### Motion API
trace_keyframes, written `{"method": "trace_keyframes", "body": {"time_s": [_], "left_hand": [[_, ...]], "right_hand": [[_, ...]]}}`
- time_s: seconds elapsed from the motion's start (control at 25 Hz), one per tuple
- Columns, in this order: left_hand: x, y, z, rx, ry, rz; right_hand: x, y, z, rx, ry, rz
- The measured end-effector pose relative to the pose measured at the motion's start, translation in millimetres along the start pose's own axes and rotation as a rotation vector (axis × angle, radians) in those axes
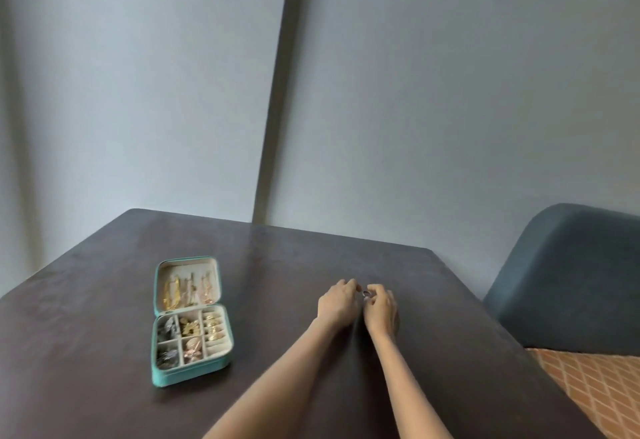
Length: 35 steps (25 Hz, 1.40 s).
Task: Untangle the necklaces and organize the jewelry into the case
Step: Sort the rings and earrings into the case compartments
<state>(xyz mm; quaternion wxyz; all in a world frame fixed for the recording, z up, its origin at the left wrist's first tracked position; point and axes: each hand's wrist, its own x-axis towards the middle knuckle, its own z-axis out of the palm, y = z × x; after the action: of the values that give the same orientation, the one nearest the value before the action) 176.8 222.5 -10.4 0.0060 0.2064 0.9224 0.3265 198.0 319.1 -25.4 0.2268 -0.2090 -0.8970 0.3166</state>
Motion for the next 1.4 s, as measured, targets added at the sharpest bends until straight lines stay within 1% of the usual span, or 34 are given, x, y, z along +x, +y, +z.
{"method": "trace_keyframes", "body": {"time_s": [0.16,0.32,0.36,0.4,0.48,0.52,0.6,0.64,0.68,0.76,0.84,0.92,0.96,1.04,1.08,1.16,1.2,1.28,1.4], "left_hand": [[19,-6,4,0.067,-0.045,-0.008],[26,-11,0,-0.015,-0.016,-0.016],[26,-12,0,-0.059,0.007,-0.017],[24,-12,0,-0.121,0.036,-0.017],[19,-15,0,-0.263,0.110,0.015],[16,-15,-1,-0.313,0.136,0.049],[12,-19,-7,-0.345,0.121,0.106],[10,-22,-11,-0.337,0.094,0.120],[10,-24,-14,-0.331,0.074,0.124],[3,-29,-21,-0.368,0.093,0.104],[-5,-34,-25,-0.459,0.116,0.097],[-12,-40,-32,-0.600,0.128,0.104],[-17,-44,-39,-0.674,0.120,0.107],[-27,-53,-57,-0.780,0.057,0.133],[-33,-58,-68,-0.809,0.005,0.148],[-45,-70,-93,-0.818,-0.108,0.193],[-50,-77,-105,-0.807,-0.134,0.217],[-63,-89,-127,-0.801,-0.127,0.233],[-90,-119,-152,-0.836,-0.106,0.182]], "right_hand": [[21,3,3,-0.147,-0.023,0.010],[25,6,4,-0.295,-0.111,-0.018],[25,8,4,-0.240,-0.144,-0.009],[24,9,2,-0.089,-0.194,0.013],[21,12,-5,0.318,-0.329,0.062],[18,12,-12,0.483,-0.385,0.088],[13,9,-23,0.767,-0.455,0.134],[11,7,-24,0.856,-0.491,0.148],[9,6,-22,0.888,-0.514,0.157],[2,-4,-15,0.887,-0.528,0.162],[-7,-11,-8,0.905,-0.469,0.154],[-13,-14,-5,0.863,-0.374,0.080],[-15,-16,-5,0.796,-0.363,0.020],[-25,-24,-4,0.697,-0.387,-0.078],[-31,-31,-3,0.698,-0.388,-0.104],[-45,-49,-1,0.770,-0.373,-0.120],[-51,-61,0,0.813,-0.372,-0.125],[-63,-82,5,0.867,-0.407,-0.156],[-86,-110,17,0.802,-0.528,-0.261]]}}
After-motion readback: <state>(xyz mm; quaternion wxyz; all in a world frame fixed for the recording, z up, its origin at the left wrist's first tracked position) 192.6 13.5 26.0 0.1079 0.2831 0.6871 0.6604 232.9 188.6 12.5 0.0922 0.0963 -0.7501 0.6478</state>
